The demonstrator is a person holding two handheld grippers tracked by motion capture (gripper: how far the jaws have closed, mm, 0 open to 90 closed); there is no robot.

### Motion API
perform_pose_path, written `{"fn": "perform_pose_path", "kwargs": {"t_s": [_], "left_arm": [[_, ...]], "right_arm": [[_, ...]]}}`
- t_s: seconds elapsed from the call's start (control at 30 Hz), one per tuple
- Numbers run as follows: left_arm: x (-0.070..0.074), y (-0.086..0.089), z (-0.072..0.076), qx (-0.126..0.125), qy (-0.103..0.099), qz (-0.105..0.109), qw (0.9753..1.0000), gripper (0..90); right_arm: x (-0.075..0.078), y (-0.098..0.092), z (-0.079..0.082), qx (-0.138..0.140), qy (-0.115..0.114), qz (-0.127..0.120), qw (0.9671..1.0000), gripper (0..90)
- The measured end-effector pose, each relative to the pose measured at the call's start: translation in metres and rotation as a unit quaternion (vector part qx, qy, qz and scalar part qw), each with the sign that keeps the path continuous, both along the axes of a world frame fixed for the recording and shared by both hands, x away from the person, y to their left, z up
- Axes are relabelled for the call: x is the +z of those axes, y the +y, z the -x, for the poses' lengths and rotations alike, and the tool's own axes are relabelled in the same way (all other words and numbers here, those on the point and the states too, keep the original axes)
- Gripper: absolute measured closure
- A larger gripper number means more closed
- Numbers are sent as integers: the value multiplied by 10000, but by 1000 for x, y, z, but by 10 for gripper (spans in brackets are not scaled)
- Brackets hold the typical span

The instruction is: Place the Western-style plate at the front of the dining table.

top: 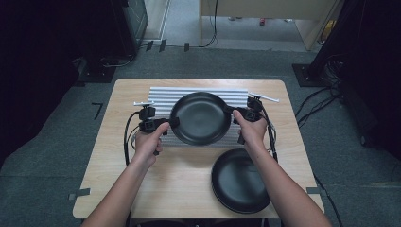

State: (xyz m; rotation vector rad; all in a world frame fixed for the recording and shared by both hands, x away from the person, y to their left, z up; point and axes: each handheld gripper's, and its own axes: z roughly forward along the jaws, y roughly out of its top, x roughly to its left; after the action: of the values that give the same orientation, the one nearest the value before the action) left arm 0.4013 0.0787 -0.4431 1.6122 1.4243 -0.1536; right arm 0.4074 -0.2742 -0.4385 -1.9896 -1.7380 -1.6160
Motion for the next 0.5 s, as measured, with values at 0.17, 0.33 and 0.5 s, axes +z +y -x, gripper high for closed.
{"fn": "perform_pose_path", "kwargs": {"t_s": [0.17,0.33,0.5], "left_arm": [[-8,1,-16,42,127,-49,9999,725],[-15,6,-32,156,212,-93,9996,722],[-27,10,-48,217,431,-74,9988,723]], "right_arm": [[-10,3,-16,-48,129,55,9999,848],[-15,10,-30,-76,207,91,9997,848],[-23,18,-45,-102,320,183,9993,846]]}}
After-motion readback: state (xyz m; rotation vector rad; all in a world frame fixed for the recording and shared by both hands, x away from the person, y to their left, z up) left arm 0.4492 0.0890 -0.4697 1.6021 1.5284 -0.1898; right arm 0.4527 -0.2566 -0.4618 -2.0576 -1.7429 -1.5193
